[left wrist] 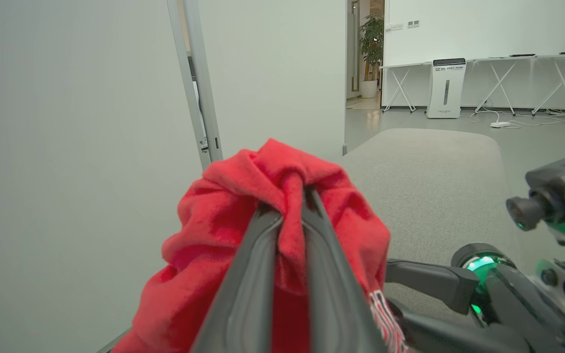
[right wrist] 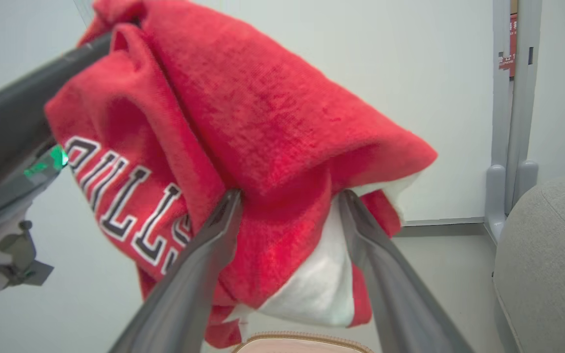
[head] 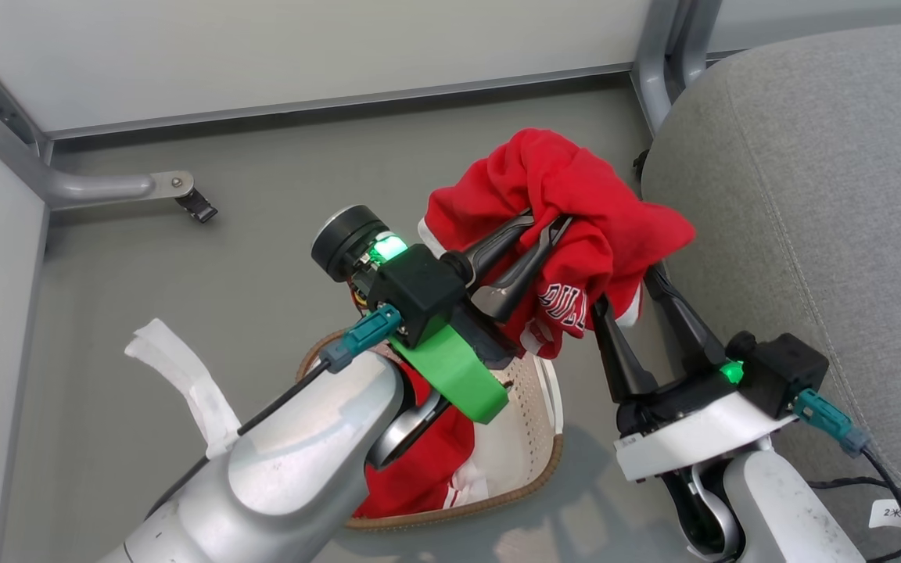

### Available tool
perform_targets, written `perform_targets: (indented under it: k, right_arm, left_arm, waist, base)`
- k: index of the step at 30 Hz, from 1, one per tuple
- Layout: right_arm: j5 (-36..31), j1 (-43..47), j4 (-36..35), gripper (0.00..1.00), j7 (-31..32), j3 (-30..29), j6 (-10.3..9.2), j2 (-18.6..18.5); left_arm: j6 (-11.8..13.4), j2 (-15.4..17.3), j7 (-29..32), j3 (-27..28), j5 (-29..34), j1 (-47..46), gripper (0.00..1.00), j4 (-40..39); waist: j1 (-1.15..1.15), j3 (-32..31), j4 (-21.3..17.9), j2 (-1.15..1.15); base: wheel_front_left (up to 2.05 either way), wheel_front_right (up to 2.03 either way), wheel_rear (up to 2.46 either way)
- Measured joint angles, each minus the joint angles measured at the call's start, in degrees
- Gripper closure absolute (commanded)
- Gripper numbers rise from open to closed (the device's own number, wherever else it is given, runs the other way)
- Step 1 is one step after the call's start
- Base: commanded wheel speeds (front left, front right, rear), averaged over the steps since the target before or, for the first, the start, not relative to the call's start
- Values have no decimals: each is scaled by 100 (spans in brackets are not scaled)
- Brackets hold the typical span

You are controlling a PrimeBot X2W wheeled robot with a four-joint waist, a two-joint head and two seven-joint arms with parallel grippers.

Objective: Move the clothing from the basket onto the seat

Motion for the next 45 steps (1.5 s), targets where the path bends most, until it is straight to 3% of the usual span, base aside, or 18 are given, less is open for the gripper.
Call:
perform_targets:
  k: [10, 32, 45]
  right_arm:
    - [160, -252, 219, 0, 0, 189, 0, -1]
    - [690, -193, 550, 0, -1, -69, 0, -13]
    - [1179, -421, 483, 0, -1, 428, 0, -423]
  left_arm:
    - [-18, -8, 11, -132, 1, -1, 100, -120]
    - [85, 124, 111, -190, 24, -14, 100, -623]
    - [70, 140, 178, -328, -46, -3, 100, -654]
  waist:
    - [0, 39, 56, 0]
    - [0, -190, 166, 0]
    - [0, -192, 235, 0]
  base:
    - [0, 0, 0]
    - [0, 0, 0]
    - [0, 0, 0]
